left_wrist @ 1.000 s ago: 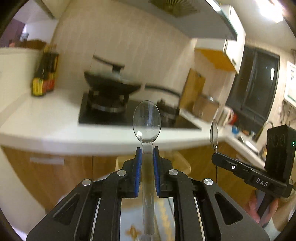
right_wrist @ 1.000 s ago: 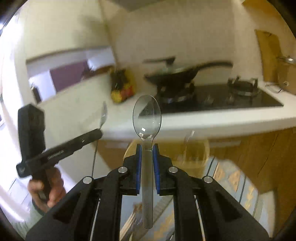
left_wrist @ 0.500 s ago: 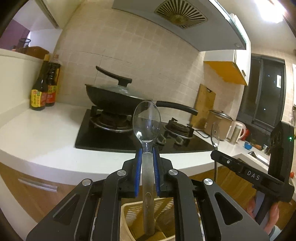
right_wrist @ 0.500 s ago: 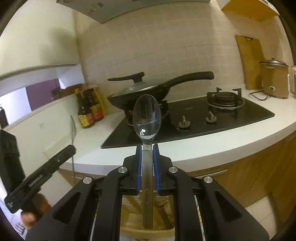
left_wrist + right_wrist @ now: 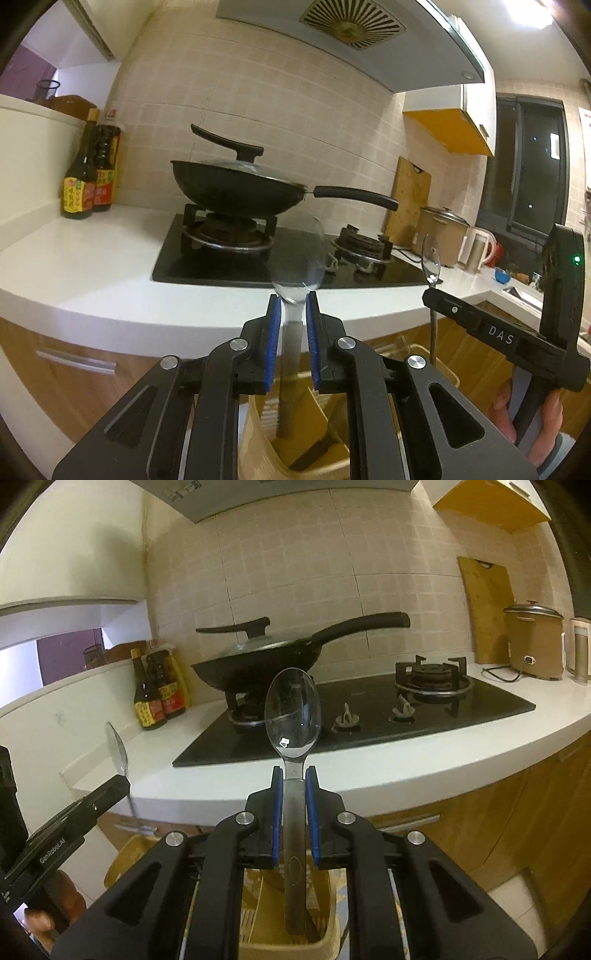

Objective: Organize utensils

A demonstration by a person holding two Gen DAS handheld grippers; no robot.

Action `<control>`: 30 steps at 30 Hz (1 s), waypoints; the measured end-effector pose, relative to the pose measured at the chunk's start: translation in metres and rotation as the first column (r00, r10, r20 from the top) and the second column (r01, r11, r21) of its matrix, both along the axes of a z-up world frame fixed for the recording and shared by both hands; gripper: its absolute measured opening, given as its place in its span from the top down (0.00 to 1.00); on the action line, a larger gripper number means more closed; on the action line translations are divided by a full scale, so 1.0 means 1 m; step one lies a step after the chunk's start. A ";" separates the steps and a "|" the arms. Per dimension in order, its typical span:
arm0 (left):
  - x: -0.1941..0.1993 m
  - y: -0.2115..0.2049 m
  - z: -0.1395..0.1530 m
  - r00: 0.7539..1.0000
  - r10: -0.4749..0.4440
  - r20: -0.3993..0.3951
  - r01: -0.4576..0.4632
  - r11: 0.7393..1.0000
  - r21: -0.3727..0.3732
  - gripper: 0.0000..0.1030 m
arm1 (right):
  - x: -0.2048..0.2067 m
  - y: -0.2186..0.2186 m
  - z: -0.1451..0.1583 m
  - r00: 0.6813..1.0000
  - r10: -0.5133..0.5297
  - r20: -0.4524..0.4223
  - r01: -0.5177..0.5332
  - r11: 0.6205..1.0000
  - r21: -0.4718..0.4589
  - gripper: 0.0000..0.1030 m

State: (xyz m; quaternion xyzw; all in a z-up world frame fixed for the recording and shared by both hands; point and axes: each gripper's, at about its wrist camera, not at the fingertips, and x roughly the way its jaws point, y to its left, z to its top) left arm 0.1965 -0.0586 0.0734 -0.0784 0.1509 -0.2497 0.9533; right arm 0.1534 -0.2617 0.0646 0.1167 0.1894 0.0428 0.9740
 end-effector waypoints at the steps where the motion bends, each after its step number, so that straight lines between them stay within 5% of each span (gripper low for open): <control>1: -0.002 0.001 -0.001 1.000 -0.003 -0.006 0.003 1.000 0.003 0.88 | -0.004 -0.001 -0.002 1.000 0.004 -0.007 -0.004 1.000 0.007 0.90; 9: -0.019 0.019 -0.005 0.998 -0.021 -0.064 0.019 1.000 -0.022 0.82 | -0.036 -0.008 -0.007 0.998 0.030 -0.049 -0.027 0.998 0.061 0.88; 14: -0.047 0.029 -0.001 0.996 -0.034 -0.081 0.032 0.999 -0.029 0.68 | -0.069 -0.014 -0.006 0.997 0.045 -0.069 -0.038 0.994 0.105 0.66; 20: -0.089 0.031 -0.005 0.987 -0.060 -0.148 0.064 0.998 0.025 0.58 | -0.110 -0.002 -0.007 0.986 0.053 -0.160 -0.042 0.996 0.074 0.64; 24: -0.113 0.028 -0.023 0.965 -0.079 -0.250 0.102 0.992 0.080 0.58 | -0.128 0.014 -0.025 0.950 0.089 -0.298 -0.077 0.996 0.052 0.64; 30: -0.141 0.027 -0.062 0.903 -0.110 -0.415 0.178 0.976 0.127 0.60 | -0.145 0.027 -0.079 0.837 0.144 -0.528 -0.090 0.988 0.127 0.64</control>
